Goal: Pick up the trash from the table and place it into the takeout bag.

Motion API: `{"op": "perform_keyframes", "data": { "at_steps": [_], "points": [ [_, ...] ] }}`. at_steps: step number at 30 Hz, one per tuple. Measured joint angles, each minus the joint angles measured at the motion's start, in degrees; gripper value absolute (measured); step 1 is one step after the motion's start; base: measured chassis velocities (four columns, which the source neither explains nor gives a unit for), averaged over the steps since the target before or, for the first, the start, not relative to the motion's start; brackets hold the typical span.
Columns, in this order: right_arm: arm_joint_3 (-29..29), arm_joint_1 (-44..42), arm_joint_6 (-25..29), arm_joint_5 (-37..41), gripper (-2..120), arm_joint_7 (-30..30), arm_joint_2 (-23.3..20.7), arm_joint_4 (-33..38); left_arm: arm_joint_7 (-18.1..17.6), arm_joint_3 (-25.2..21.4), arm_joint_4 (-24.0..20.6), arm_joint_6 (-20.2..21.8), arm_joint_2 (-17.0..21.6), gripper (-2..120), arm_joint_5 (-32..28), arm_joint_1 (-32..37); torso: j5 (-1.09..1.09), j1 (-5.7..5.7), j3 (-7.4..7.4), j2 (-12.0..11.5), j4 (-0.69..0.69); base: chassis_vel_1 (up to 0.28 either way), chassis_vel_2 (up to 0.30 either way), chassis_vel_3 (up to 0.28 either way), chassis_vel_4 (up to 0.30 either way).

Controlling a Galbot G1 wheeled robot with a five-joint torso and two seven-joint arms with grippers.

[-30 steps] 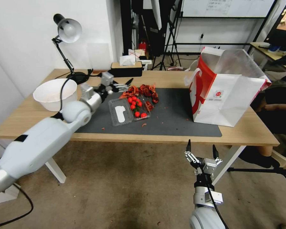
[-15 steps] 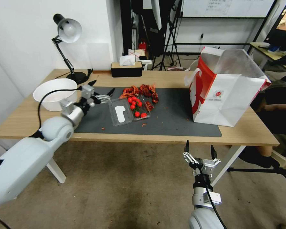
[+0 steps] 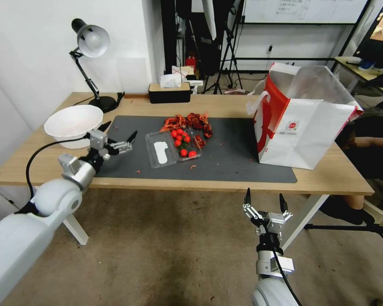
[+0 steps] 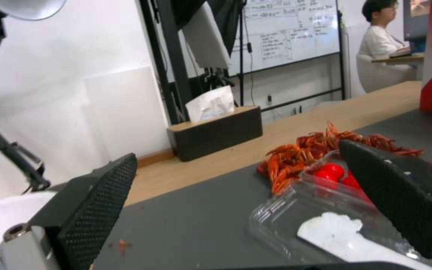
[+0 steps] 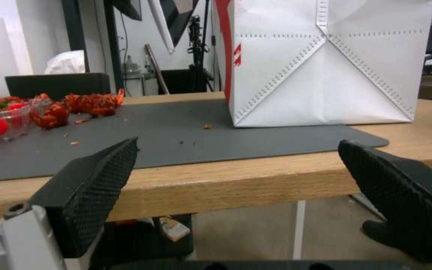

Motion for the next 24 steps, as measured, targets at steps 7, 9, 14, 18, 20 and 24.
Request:
{"op": "perform_keyframes", "data": {
  "at_steps": [7,9,14,18,20,24],
  "points": [
    [-0.02,-0.02,0.0,0.0,100,0.06,-0.11,0.04,0.2,-5.22,-1.9,-0.21,-2.44,100,1.88,5.93,0.0,0.0,0.0,0.0,0.0,0.0,0.0,0.0,0.0],
    [-0.02,-0.02,-0.02,0.0,100,0.08,-0.21,0.08,0.31,-7.02,-2.42,-0.57,-3.57,100,2.8,8.05,0.01,0.0,0.0,0.0,0.0,0.0,0.0,0.0,0.0],
    [0.02,0.01,-0.07,0.0,100,0.13,-0.29,0.17,0.59,-11.49,-3.87,-1.48,-6.57,100,5.25,13.5,0.01,0.0,0.0,0.0,0.0,0.0,0.0,0.0,0.0],
    [0.01,0.05,-0.1,0.0,100,0.13,-0.25,0.19,0.96,-13.74,-4.55,-2.53,-8.76,100,6.86,17.09,0.01,0.0,0.0,0.0,0.0,0.0,0.0,0.0,0.0],
    [0.02,0.04,-0.12,0.0,100,0.13,-0.27,0.25,1.87,-15.76,-4.84,-3.84,-10.68,100,8.06,20.38,0.01,0.0,0.0,0.0,0.0,0.0,0.0,0.0,0.0],
    [0.01,0.03,-0.14,0.0,100,0.12,-0.31,0.3,2.68,-17.33,-4.88,-5.71,-12.5,100,9.2,23.61,0.02,0.0,0.0,0.0,0.01,0.0,0.0,0.0,0.0]
  ]
}}
